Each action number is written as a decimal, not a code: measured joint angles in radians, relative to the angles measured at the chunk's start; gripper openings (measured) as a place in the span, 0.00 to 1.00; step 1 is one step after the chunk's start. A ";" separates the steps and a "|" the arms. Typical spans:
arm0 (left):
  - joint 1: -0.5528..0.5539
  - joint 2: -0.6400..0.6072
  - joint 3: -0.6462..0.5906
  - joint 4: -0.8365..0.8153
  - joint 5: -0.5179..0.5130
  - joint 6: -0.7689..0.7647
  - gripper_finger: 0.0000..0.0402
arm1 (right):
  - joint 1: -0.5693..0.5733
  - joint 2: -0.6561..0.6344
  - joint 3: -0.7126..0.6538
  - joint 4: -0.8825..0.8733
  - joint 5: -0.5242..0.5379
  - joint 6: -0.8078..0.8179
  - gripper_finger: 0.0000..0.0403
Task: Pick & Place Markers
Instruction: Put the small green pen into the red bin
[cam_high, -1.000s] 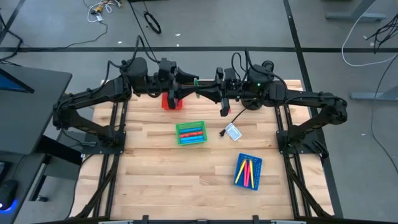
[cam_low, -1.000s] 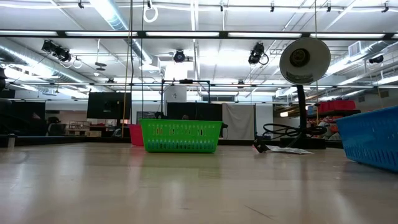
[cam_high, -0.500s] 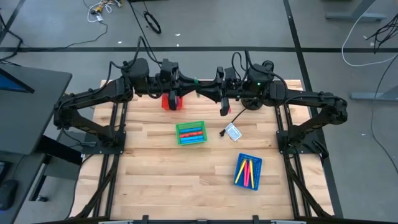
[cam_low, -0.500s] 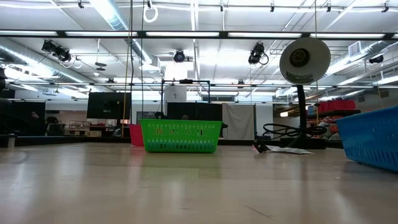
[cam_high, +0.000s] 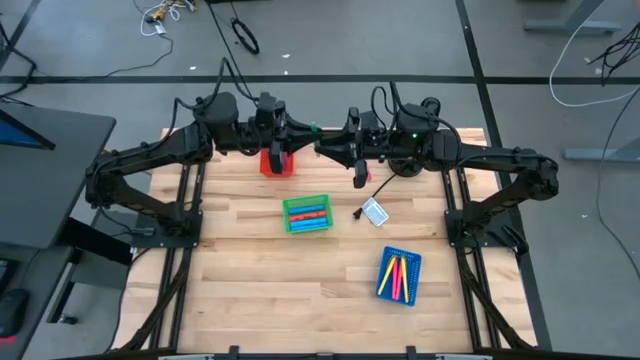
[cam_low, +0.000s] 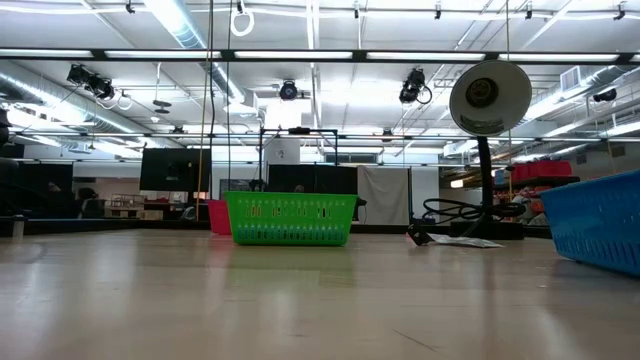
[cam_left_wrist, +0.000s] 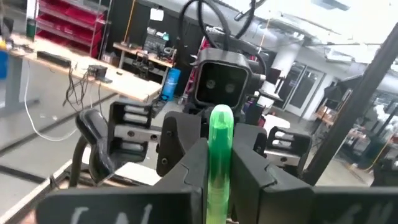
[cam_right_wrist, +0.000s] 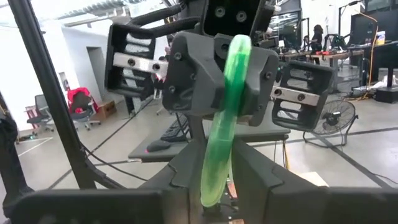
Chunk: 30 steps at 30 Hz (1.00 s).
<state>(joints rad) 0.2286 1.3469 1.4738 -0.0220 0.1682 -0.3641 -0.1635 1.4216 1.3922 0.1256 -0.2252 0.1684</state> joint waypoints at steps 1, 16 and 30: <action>0.004 -0.001 0.000 -0.009 0.000 -0.021 0.11 | 0.000 0.000 0.000 -0.001 0.000 -0.001 0.22; 0.100 -0.100 0.000 -0.572 -0.079 -0.158 0.11 | -0.001 -0.046 0.000 -0.052 0.007 -0.082 0.22; 0.169 -0.105 0.000 -1.081 -0.043 -0.333 0.11 | -0.001 -0.044 0.000 -0.051 0.007 -0.082 0.22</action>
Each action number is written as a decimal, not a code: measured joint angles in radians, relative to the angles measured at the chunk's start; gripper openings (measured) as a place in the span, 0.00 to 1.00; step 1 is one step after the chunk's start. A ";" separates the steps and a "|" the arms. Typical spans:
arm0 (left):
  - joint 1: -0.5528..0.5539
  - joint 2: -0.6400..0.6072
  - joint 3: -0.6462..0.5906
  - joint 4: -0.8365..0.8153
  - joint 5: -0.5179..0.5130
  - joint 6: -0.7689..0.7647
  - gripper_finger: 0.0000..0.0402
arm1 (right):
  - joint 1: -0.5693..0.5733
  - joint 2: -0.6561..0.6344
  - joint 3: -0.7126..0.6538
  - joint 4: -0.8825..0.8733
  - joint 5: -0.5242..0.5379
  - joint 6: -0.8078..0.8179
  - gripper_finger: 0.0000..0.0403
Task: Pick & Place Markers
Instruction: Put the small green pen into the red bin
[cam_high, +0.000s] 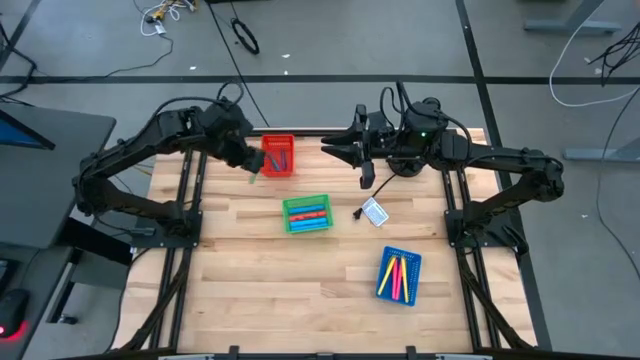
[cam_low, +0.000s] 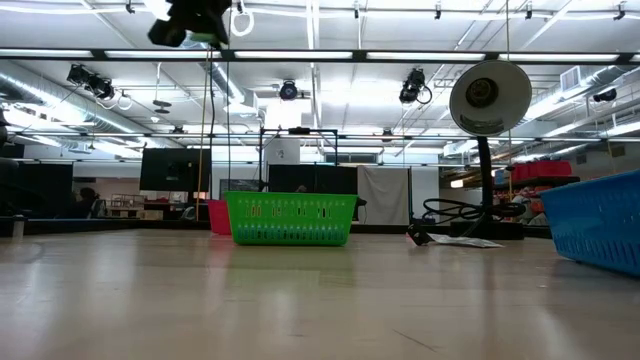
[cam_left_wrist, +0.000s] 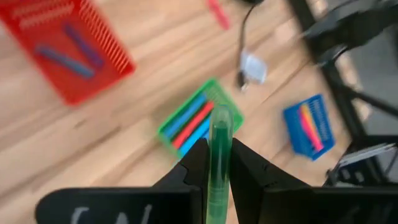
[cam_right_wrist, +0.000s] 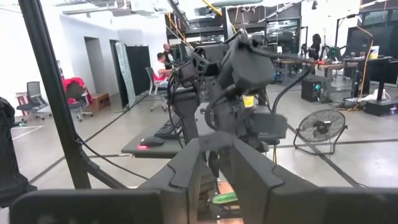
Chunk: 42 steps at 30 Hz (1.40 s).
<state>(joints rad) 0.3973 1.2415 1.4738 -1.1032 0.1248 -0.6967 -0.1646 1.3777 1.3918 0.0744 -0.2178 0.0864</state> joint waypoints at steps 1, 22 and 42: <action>0.000 0.000 0.000 -0.028 0.001 0.000 0.11 | 0.000 0.000 0.000 0.000 0.000 0.000 0.22; 0.305 0.253 0.000 -0.128 0.133 0.108 0.11 | 0.000 0.000 0.000 0.012 0.001 -0.083 0.22; 0.562 0.637 0.221 0.024 0.232 0.106 0.11 | 0.000 0.000 0.000 0.059 0.001 -0.101 0.22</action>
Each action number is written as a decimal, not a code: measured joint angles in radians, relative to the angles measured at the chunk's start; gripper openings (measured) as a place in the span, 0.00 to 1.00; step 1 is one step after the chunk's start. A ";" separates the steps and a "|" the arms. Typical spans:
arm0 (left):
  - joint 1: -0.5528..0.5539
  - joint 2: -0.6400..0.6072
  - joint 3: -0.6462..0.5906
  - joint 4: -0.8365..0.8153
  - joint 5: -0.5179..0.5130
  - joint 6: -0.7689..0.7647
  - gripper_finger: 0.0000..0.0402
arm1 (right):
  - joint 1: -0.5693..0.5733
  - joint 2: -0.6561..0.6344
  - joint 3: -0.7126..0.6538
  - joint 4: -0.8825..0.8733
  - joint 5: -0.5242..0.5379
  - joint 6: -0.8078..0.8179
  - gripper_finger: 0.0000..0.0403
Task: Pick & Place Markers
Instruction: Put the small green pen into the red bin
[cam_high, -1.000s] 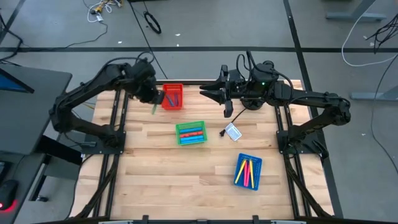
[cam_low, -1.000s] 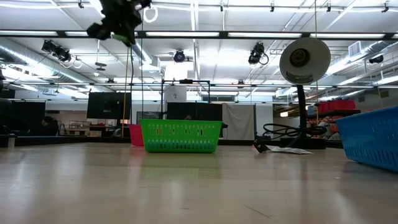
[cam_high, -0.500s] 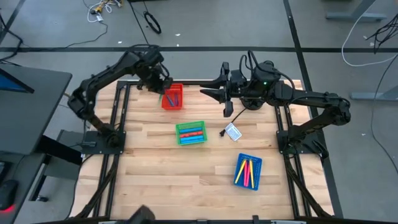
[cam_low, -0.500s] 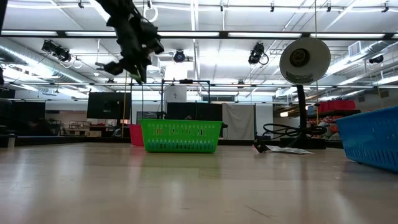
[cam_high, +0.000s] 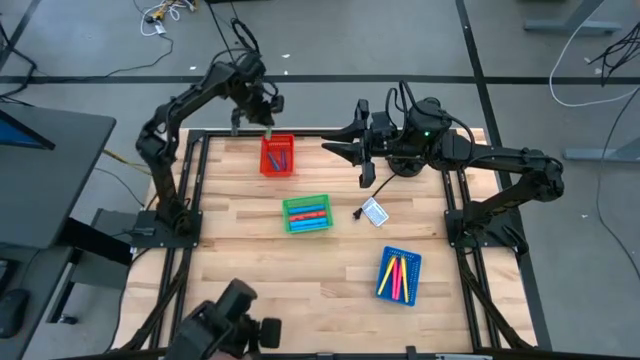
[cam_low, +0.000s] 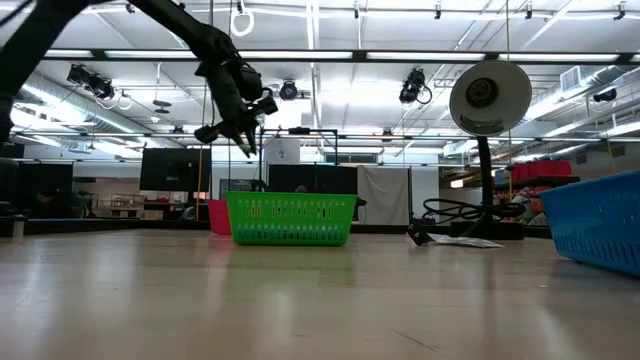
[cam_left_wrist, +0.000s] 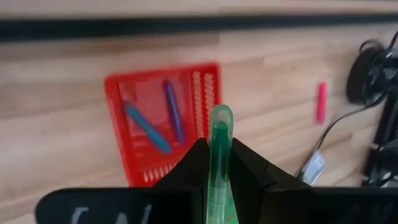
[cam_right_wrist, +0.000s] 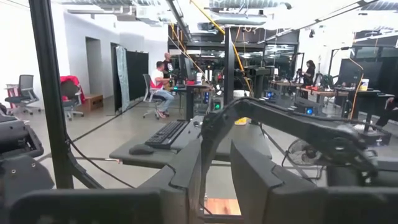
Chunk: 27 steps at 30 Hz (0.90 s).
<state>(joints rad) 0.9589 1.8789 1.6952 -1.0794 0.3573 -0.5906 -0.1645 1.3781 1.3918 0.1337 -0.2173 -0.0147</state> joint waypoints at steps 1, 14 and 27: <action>0.002 0.021 0.037 -0.013 -0.003 0.000 0.11 | 0.000 0.000 0.000 0.000 0.000 0.000 0.22; 0.000 0.094 0.160 -0.150 -0.096 0.027 0.11 | 0.000 0.000 0.000 -0.002 0.000 0.003 0.22; -0.075 0.094 -0.121 0.045 -0.105 -0.031 0.11 | 0.000 0.000 0.000 -0.024 0.000 0.005 0.22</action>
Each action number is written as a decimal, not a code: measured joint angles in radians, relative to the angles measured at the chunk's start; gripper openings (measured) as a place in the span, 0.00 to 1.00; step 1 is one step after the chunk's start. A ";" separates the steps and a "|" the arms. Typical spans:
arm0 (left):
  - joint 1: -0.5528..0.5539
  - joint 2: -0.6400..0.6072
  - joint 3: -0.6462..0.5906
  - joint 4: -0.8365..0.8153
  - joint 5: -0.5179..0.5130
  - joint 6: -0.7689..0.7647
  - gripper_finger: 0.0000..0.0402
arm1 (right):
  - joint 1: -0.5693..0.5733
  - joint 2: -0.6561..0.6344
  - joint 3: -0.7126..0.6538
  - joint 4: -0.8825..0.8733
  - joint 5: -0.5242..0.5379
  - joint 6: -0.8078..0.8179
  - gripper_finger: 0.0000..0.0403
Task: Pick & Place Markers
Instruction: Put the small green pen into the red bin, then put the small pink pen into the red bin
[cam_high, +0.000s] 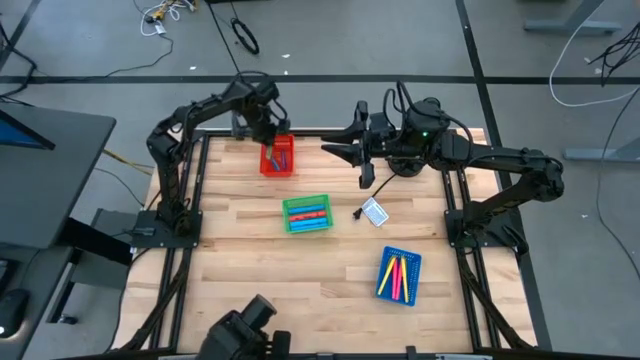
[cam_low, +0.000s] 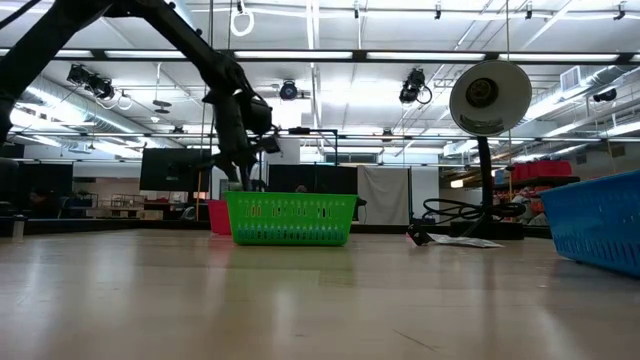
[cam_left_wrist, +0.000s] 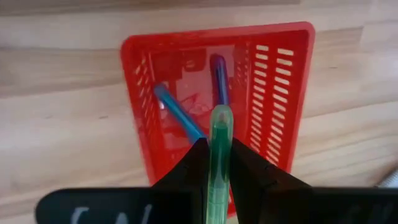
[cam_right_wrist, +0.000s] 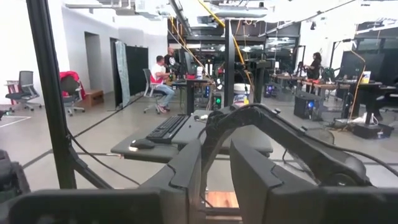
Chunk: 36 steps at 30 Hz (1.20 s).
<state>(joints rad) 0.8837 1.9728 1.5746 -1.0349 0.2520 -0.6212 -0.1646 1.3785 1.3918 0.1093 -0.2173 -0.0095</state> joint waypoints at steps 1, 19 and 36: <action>-0.006 0.000 -0.015 0.021 -0.005 -0.007 0.11 | 0.000 0.000 0.000 -0.005 0.000 0.000 0.22; -0.057 0.124 -0.081 0.183 -0.036 -0.093 0.15 | 0.000 0.000 0.000 -0.047 0.000 0.047 0.22; -0.058 0.123 -0.075 0.175 0.041 -0.100 0.60 | 0.000 0.000 0.000 -0.074 0.000 0.050 0.22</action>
<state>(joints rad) 0.8261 2.0960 1.4995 -0.8594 0.2933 -0.7212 -0.1642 1.3788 1.3918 0.0351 -0.2170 0.0407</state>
